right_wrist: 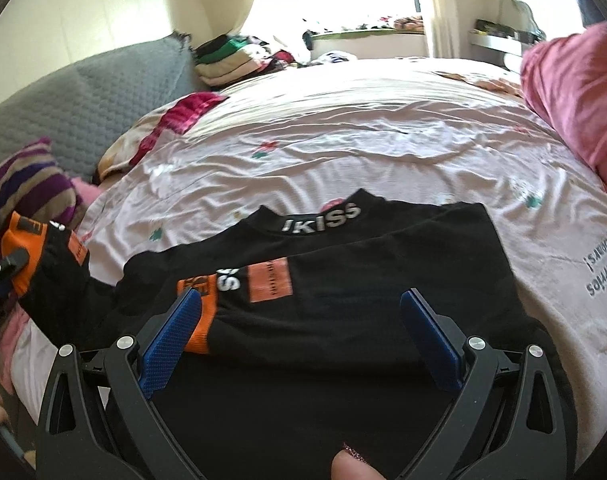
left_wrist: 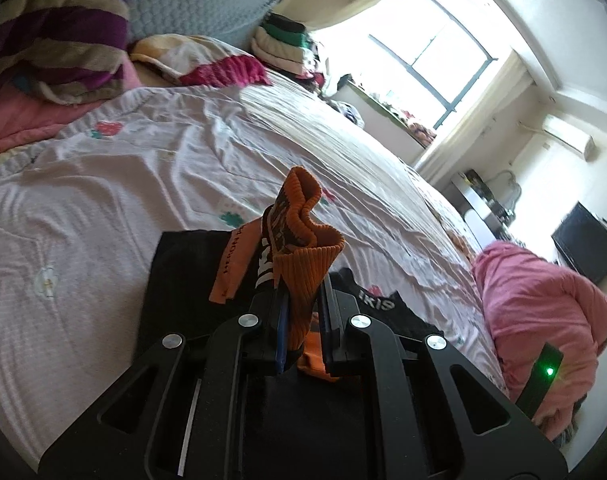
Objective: Fold small clothes
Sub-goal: 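Lift the sleeve with the left gripper and fold it across the shirt front, then lower the orange cuff onto the shirt and open the left gripper, then grasp the folded orange cuff on the shirt front with the right gripper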
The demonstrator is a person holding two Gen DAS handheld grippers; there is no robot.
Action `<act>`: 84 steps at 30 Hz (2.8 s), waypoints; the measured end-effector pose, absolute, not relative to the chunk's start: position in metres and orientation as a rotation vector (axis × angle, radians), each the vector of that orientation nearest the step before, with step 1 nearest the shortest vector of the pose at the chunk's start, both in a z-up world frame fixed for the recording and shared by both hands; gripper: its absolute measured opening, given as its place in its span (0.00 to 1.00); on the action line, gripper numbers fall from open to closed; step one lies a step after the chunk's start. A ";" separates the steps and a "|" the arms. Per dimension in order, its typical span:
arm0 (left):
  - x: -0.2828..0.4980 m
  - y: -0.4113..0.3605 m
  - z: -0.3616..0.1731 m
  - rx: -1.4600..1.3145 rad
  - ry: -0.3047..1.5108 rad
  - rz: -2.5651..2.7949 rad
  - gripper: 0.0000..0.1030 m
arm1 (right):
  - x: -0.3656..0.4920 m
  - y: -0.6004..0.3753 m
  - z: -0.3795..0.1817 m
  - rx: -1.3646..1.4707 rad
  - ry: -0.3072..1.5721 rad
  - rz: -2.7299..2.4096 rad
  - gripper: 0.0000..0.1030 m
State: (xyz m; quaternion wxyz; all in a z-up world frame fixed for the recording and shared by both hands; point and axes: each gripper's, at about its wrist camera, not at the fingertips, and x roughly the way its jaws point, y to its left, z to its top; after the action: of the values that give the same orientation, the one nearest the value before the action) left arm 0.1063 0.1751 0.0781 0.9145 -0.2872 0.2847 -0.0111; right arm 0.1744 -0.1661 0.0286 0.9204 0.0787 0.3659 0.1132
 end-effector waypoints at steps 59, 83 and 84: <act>0.157 0.078 0.046 -0.281 0.815 -0.130 0.89 | 0.156 -0.203 -0.008 0.248 0.890 0.245 0.96; 0.153 0.134 0.056 -0.339 0.783 -0.007 0.91 | 0.180 -0.141 -0.035 0.117 0.902 0.336 0.28; 0.153 0.138 0.057 -0.346 0.782 -0.001 0.91 | 0.180 -0.138 -0.033 0.098 0.896 0.348 0.20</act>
State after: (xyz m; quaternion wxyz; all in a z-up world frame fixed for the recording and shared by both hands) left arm 0.1528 0.1376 0.0566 0.9099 -0.1679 0.3793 -0.0005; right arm 0.1796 -0.1376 -0.0331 0.8856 0.0469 0.4306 0.1675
